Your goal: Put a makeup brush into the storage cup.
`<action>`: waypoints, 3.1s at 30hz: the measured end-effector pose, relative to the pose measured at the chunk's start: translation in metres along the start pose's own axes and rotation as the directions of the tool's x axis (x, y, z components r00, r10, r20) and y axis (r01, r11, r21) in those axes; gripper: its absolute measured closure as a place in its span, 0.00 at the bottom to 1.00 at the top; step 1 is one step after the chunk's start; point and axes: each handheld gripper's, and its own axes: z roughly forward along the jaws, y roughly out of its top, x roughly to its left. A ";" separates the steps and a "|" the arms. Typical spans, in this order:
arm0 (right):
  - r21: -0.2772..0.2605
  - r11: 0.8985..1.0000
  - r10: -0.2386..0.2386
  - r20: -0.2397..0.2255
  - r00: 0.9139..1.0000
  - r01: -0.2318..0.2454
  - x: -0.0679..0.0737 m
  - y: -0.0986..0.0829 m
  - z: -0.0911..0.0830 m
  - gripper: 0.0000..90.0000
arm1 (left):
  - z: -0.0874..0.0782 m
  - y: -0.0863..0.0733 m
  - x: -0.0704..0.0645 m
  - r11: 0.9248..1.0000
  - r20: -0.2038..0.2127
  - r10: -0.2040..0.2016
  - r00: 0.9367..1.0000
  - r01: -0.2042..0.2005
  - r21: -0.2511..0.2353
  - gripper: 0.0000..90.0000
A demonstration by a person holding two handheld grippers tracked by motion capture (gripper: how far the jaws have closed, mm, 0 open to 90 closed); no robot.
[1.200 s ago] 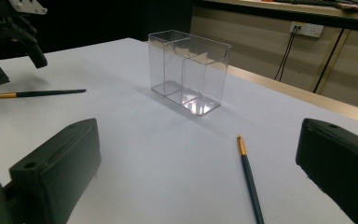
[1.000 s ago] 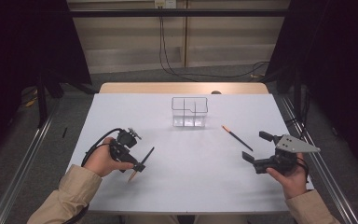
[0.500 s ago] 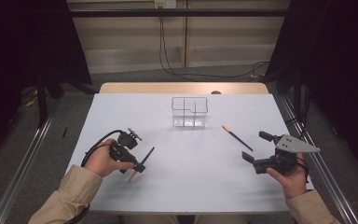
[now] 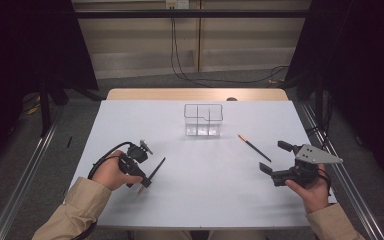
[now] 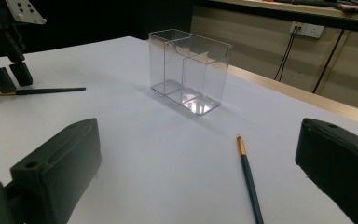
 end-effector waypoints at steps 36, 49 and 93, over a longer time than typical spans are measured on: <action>0.005 1.000 -0.007 0.003 1.000 0.007 0.000 0.000 0.000 0.00 | 0.005 0.011 -0.002 0.996 -0.093 0.030 0.995 -0.022 0.091 0.93; 0.005 1.000 -0.015 0.001 1.000 0.015 0.001 0.000 0.000 0.00 | 0.007 0.011 0.001 0.996 -0.075 0.010 0.997 -0.003 0.088 0.92; 0.008 1.000 -0.016 -0.008 1.000 0.016 0.000 0.000 0.001 0.00 | -0.016 0.036 -0.016 0.996 -0.002 0.089 0.996 -0.089 0.022 0.94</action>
